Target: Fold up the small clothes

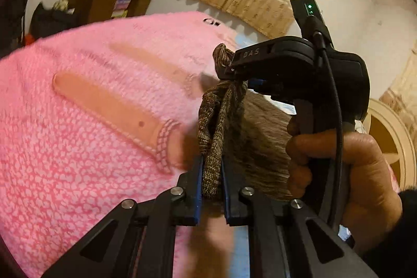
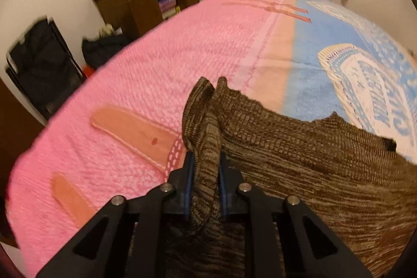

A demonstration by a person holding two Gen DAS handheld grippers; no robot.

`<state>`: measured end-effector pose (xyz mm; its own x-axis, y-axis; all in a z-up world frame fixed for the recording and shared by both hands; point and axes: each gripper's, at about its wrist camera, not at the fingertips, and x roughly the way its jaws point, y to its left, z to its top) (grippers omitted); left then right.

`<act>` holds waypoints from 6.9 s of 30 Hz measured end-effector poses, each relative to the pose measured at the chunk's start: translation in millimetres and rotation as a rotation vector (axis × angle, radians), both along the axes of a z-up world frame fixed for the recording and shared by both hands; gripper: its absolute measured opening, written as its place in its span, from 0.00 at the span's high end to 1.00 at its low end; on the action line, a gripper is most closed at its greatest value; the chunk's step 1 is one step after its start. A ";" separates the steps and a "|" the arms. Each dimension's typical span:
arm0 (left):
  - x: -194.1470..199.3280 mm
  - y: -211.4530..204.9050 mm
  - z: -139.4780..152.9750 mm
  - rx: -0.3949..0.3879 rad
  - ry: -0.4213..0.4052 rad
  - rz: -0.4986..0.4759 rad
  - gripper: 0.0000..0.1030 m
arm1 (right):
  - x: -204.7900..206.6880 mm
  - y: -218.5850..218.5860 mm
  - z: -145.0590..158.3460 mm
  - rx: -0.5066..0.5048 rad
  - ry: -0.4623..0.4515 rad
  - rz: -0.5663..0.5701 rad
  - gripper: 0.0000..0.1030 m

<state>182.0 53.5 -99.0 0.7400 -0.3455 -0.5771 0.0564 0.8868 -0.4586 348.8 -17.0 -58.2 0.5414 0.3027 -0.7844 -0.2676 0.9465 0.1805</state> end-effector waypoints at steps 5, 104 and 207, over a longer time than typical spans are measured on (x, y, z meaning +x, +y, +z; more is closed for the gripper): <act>-4.5 -20.3 22.1 0.020 -0.046 -0.061 0.88 | -4.0 -21.7 20.2 0.073 -0.016 -0.001 0.81; -1.2 -172.9 4.7 0.304 0.090 -0.351 0.48 | -214.4 -360.9 -40.1 0.435 0.063 -0.311 0.92; 111.0 -250.7 -6.7 0.304 0.179 -0.319 0.04 | -108.4 -340.9 -26.0 0.159 -0.090 -0.397 0.46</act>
